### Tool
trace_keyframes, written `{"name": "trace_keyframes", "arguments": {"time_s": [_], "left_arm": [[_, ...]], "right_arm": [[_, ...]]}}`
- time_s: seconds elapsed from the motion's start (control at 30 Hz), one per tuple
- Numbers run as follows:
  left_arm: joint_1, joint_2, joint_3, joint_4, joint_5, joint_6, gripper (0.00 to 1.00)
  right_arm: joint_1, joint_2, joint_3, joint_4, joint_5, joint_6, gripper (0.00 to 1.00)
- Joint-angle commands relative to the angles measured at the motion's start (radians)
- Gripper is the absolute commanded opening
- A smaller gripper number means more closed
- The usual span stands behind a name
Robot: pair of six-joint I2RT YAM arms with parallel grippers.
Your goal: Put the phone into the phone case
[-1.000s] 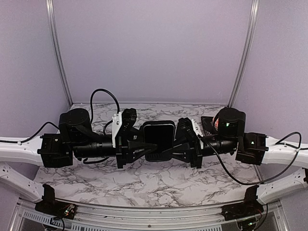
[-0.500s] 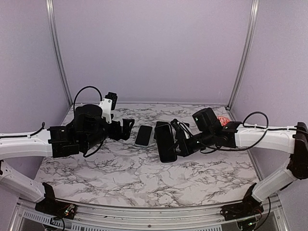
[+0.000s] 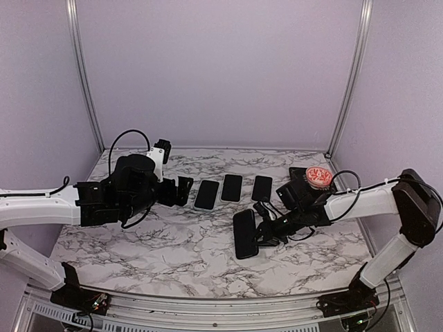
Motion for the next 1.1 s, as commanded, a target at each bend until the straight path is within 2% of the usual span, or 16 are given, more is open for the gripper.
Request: {"name": "trace_keyframes", "arguments": {"time_s": [0.0, 0.1, 0.13, 0.2, 0.3, 0.4, 0.53, 0.6, 0.67, 0.8, 0.9, 0.97, 1.07], "left_arm": [[0.009, -0.001, 0.023, -0.026, -0.015, -0.004, 0.99], [0.012, -0.006, 0.013, -0.027, -0.027, -0.01, 0.99], [0.013, -0.006, 0.01, -0.027, -0.03, -0.011, 0.99], [0.019, -0.003, 0.006, -0.027, -0.03, -0.012, 0.99], [0.025, 0.004, 0.008, -0.03, -0.032, -0.013, 0.99], [0.032, 0.006, 0.005, -0.032, -0.032, -0.013, 0.99], [0.051, 0.005, 0.004, -0.048, -0.05, -0.005, 0.99], [0.072, -0.001, 0.004, -0.056, -0.077, -0.006, 0.99], [0.1, -0.016, -0.001, -0.092, -0.094, -0.005, 0.99], [0.172, -0.056, -0.037, -0.113, -0.177, -0.008, 0.99], [0.226, -0.096, -0.073, -0.131, -0.294, -0.015, 0.99], [0.269, -0.131, -0.108, -0.13, -0.354, -0.021, 0.99], [0.367, -0.167, -0.157, -0.129, -0.338, -0.041, 0.99]], "right_arm": [[-0.007, 0.014, 0.013, 0.076, -0.059, 0.046, 0.0], [-0.007, 0.008, 0.008, 0.024, -0.013, 0.025, 0.01], [-0.007, 0.003, 0.007, 0.006, 0.009, 0.02, 0.1], [-0.01, -0.009, -0.002, -0.02, 0.041, 0.011, 0.19], [-0.014, -0.027, -0.015, -0.059, 0.085, -0.008, 0.4], [-0.021, -0.056, -0.015, -0.125, 0.156, -0.032, 0.54], [-0.027, -0.126, 0.032, -0.286, 0.322, -0.095, 0.68], [-0.035, -0.169, 0.085, -0.371, 0.429, -0.131, 0.8], [-0.059, -0.221, 0.131, -0.421, 0.506, -0.155, 0.97], [-0.17, -0.335, 0.184, -0.425, 0.626, -0.233, 0.99], [-0.25, -0.398, 0.19, -0.346, 0.876, -0.332, 0.99], [-0.303, -0.452, 0.152, -0.234, 1.033, -0.37, 0.99], [-0.333, -0.528, 0.038, -0.002, 1.156, -0.462, 0.99]]}}
